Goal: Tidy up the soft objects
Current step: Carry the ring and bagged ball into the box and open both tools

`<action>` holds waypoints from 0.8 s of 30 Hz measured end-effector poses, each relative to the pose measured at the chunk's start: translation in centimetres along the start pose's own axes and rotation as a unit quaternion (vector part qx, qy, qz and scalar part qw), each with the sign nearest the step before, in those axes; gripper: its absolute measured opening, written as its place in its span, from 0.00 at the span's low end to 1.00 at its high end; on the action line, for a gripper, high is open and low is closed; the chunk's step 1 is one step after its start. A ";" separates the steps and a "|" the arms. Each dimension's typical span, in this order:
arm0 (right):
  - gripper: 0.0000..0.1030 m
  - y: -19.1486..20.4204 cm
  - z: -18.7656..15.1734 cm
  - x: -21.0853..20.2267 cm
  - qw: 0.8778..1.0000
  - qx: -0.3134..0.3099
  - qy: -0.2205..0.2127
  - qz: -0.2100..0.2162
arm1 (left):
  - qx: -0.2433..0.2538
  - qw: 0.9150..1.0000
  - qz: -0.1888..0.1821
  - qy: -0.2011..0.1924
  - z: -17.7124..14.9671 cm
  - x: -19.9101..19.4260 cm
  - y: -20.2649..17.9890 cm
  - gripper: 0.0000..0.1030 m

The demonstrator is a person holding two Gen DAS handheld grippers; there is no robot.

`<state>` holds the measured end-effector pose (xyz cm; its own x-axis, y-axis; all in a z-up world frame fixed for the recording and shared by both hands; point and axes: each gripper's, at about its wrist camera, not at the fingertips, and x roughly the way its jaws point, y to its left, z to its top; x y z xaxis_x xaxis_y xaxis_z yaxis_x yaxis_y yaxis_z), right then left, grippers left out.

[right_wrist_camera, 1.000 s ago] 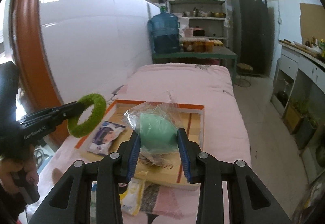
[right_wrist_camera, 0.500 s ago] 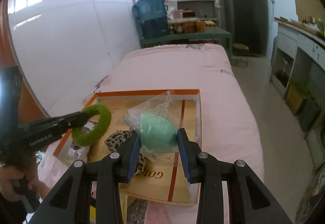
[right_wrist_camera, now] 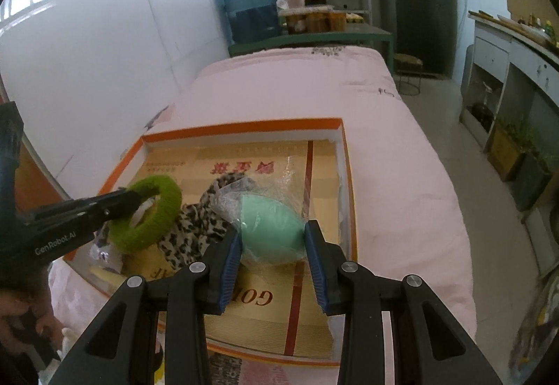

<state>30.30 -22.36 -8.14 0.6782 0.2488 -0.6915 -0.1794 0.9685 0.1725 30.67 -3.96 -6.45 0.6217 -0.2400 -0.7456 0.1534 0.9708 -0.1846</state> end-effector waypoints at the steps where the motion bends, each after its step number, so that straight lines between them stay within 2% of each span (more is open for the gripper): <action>1: 0.36 0.0 -0.1 0.2 1.000 0.000 0.003 -0.001 | 0.000 1.000 0.002 0.003 -0.1 0.2 0.0 0.12; 14: 0.36 0.8 -0.7 0.8 1.000 -0.026 0.002 -0.003 | -0.009 1.000 0.001 0.029 -0.5 1.9 0.8 0.12; 18: 0.41 1.4 -0.9 1.0 0.999 -0.046 0.000 -0.013 | -0.021 0.999 -0.010 0.047 -0.5 2.4 1.3 0.14; 19: 0.44 1.5 -0.9 0.9 0.999 -0.047 0.000 -0.014 | -0.024 0.998 -0.011 0.049 -0.5 2.4 1.4 0.20; 20: 0.53 1.5 -0.9 0.8 0.999 -0.047 0.001 -0.014 | -0.024 0.999 -0.010 0.048 -0.5 2.3 1.3 0.26; 21: 0.60 1.5 -1.0 0.7 0.999 -0.046 0.000 -0.013 | -0.023 0.999 -0.010 0.042 -0.5 2.0 1.3 0.44; 22: 0.61 1.5 -1.0 0.5 0.999 -0.045 -0.003 -0.011 | -0.021 0.999 -0.011 0.035 -0.5 1.7 1.2 0.55; 24: 0.62 1.4 -1.0 0.2 0.999 -0.043 -0.007 -0.011 | -0.023 0.999 -0.025 0.025 -0.5 1.1 1.1 0.58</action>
<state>29.43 -20.93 -8.74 0.6929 0.2278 -0.6841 -0.2245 0.9698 0.0956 31.18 -3.15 -7.82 0.5748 -0.2894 -0.7654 0.1475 0.9567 -0.2510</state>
